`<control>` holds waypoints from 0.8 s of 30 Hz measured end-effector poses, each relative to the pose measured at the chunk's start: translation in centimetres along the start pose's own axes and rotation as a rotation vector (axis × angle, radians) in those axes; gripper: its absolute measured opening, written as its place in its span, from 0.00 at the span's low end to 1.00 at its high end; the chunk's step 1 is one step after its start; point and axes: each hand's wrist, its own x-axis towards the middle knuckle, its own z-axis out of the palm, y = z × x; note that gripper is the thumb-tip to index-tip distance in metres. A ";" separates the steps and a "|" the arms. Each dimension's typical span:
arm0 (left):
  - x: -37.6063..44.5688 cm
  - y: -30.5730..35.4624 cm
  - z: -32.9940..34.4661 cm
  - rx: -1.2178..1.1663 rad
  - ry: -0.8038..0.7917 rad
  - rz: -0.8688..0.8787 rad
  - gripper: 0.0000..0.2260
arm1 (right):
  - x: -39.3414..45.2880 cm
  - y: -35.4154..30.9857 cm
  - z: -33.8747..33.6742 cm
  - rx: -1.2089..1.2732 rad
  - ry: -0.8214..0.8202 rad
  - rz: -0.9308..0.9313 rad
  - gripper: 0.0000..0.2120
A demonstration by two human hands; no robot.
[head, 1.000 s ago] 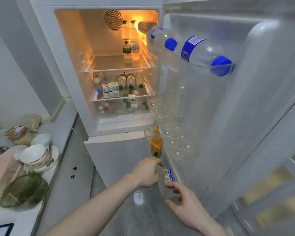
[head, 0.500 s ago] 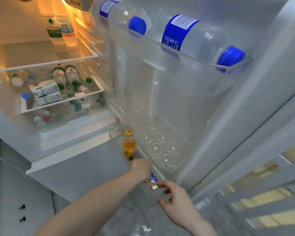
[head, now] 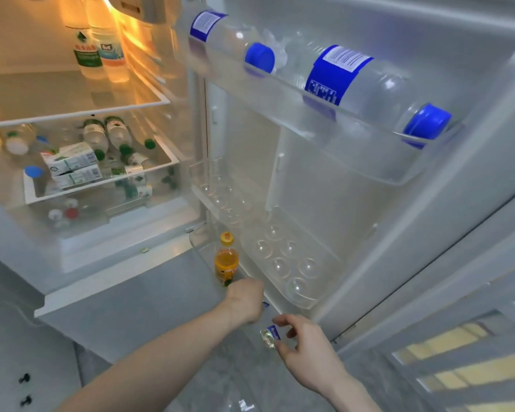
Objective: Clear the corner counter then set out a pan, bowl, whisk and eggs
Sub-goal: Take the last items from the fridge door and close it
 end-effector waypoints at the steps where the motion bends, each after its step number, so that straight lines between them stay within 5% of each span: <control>1: -0.8 -0.6 -0.5 -0.073 0.043 -0.001 0.11 | 0.3 -0.1 0.1 -0.026 -0.002 0.000 0.14; 6: -6.1 -5.2 -0.7 -0.444 0.301 -0.034 0.07 | 3.0 -1.3 1.2 -0.179 -0.058 -0.008 0.18; 13: -13.0 -10.2 -0.2 -0.784 0.379 -0.234 0.09 | 8.6 -1.9 3.4 -0.444 -0.329 0.115 0.24; 22: -17.9 -13.3 0.4 -0.931 0.424 -0.295 0.08 | 9.5 -1.9 5.5 -0.623 -0.430 0.143 0.05; 24: -18.6 -13.5 0.4 -0.940 0.447 -0.311 0.08 | 9.3 -2.3 5.5 -0.594 -0.397 0.111 0.08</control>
